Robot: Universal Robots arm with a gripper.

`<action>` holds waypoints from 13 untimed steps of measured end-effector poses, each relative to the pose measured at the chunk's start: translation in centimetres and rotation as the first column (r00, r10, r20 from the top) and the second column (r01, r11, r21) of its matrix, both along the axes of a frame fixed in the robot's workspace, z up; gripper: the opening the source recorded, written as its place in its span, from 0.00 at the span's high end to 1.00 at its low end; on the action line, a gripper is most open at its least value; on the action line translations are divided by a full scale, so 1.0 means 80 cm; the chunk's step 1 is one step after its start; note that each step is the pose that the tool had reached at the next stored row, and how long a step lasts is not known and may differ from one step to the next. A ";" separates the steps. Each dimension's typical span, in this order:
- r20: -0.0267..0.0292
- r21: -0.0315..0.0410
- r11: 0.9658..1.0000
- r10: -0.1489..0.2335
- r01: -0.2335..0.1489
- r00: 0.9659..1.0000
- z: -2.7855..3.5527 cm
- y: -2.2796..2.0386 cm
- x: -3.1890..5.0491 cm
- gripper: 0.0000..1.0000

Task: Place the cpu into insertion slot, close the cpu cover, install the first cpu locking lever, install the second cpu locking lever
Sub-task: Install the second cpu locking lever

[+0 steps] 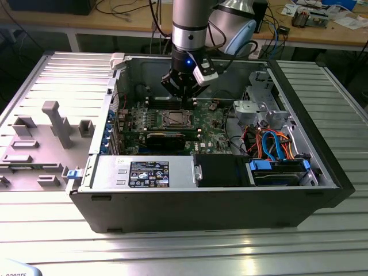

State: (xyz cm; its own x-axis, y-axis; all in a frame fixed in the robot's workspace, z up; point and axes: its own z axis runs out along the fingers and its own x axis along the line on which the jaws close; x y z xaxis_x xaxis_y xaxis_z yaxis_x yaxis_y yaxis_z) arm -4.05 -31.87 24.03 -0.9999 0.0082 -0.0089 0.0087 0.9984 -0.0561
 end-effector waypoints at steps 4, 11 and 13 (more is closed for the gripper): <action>0.000 -0.003 1.000 0.000 0.000 1.000 -0.0001 -0.0039 0.000 0.89; 0.000 -0.003 1.000 0.000 0.000 1.000 -0.0002 -0.0041 0.000 0.89; 0.000 -0.004 1.000 0.000 0.000 1.000 0.0004 -0.0043 0.000 0.89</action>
State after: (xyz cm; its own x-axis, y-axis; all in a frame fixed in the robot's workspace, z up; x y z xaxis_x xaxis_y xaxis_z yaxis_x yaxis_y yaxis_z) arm -4.06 -32.21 24.06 -0.9999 0.0081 -0.0089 0.0086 0.9982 -0.0600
